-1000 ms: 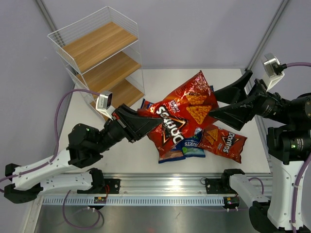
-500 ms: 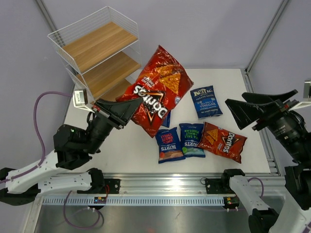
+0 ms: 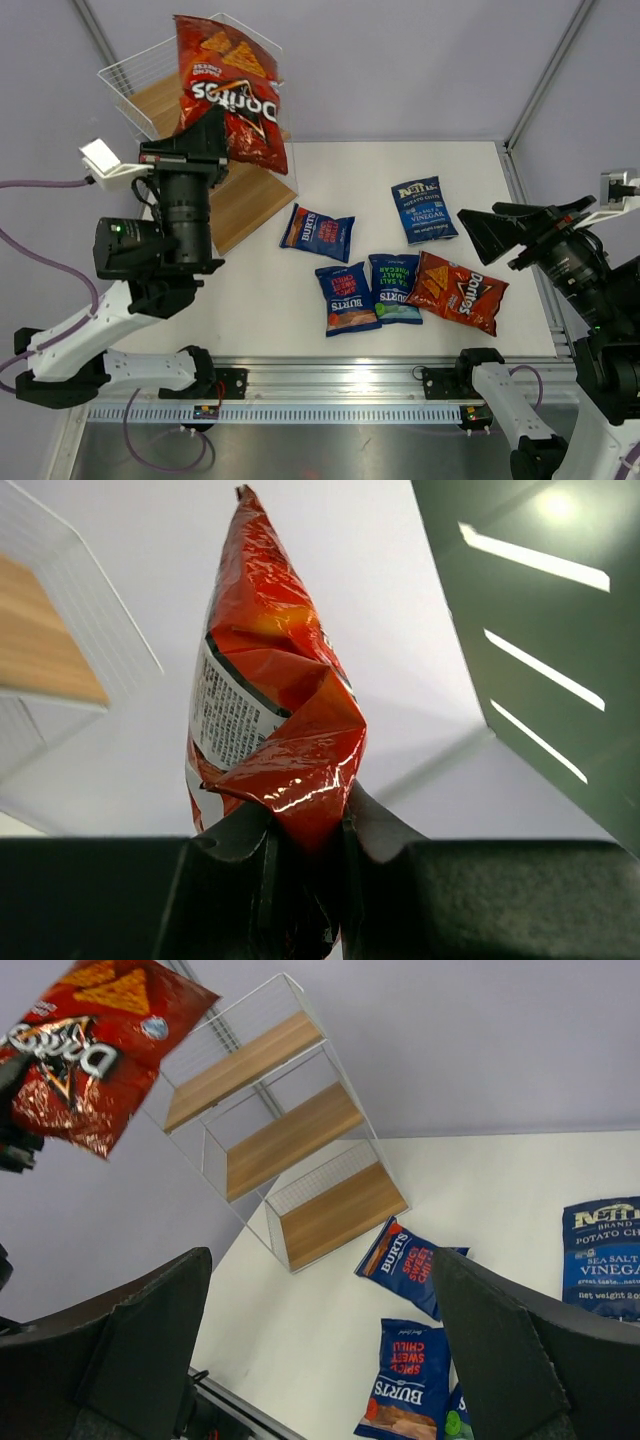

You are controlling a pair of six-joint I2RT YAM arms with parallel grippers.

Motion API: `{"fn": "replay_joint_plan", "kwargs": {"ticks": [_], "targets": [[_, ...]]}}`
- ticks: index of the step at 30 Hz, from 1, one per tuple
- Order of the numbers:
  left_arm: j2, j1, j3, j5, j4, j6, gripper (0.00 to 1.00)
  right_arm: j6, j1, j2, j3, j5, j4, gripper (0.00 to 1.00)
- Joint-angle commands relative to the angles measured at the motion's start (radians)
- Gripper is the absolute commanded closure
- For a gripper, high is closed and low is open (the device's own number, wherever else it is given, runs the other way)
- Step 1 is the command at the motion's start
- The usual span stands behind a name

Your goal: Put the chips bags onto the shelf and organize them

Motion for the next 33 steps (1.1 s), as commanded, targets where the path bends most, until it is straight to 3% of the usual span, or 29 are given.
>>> {"fn": "replay_joint_plan", "kwargs": {"ticks": [1,6,9,16,21,25,33], "targets": [[0.104,0.078,0.145,-0.205,0.124,0.136,1.0,-0.004,0.005,-0.029,-0.02,0.019,0.037,0.0],[0.22,0.286,0.352,-0.159,-0.188,-0.086,1.0,-0.005,0.005,-0.06,-0.049,0.009,0.034,0.01],[0.319,0.352,0.463,-0.153,-0.265,-0.143,1.0,0.0,0.003,-0.103,-0.093,-0.009,0.04,0.01],[0.48,0.458,0.51,-0.142,-0.257,-0.229,1.0,0.076,0.003,-0.161,-0.155,-0.038,0.036,0.01],[0.572,0.501,0.512,-0.168,-0.142,-0.224,1.0,0.177,0.014,-0.181,-0.218,-0.136,0.111,0.01],[0.672,0.533,0.593,-0.157,-0.194,-0.269,1.0,0.194,0.074,-0.167,-0.206,-0.172,0.131,0.01],[0.691,0.559,0.512,-0.248,-0.088,-0.272,1.0,0.148,0.157,-0.132,-0.156,-0.124,0.092,0.01]]}}
